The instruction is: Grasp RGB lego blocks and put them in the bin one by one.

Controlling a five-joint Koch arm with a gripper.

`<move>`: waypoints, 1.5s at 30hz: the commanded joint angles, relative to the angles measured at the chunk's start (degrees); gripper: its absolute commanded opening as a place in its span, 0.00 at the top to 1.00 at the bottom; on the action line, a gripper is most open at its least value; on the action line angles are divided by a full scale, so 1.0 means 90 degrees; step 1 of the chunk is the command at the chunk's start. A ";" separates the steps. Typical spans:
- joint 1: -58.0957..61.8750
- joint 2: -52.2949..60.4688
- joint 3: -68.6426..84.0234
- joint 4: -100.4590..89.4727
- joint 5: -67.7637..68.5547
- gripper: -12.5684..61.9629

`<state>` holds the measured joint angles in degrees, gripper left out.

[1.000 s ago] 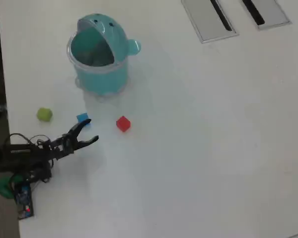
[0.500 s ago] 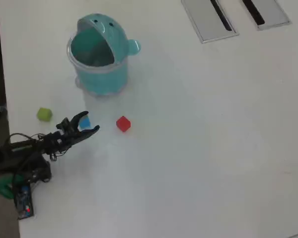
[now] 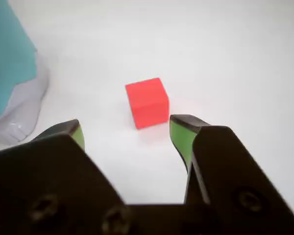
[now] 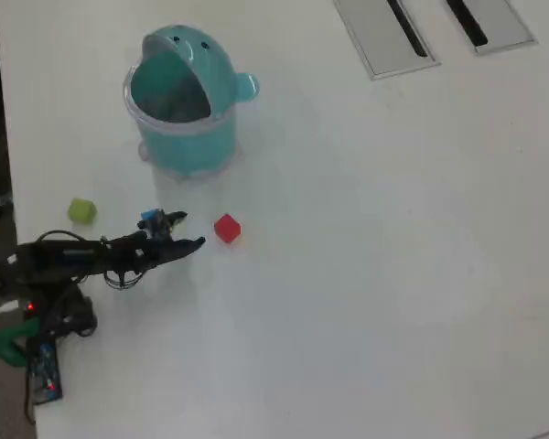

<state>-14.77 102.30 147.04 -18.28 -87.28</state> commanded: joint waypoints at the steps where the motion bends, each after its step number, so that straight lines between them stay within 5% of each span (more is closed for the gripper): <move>1: 0.0010 -0.0293 -0.0674 -0.0459 -0.0420 0.39; 45: -0.0088 -0.3359 -0.2930 -0.0469 -0.0332 0.44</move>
<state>-14.68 71.63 125.42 -19.25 -87.36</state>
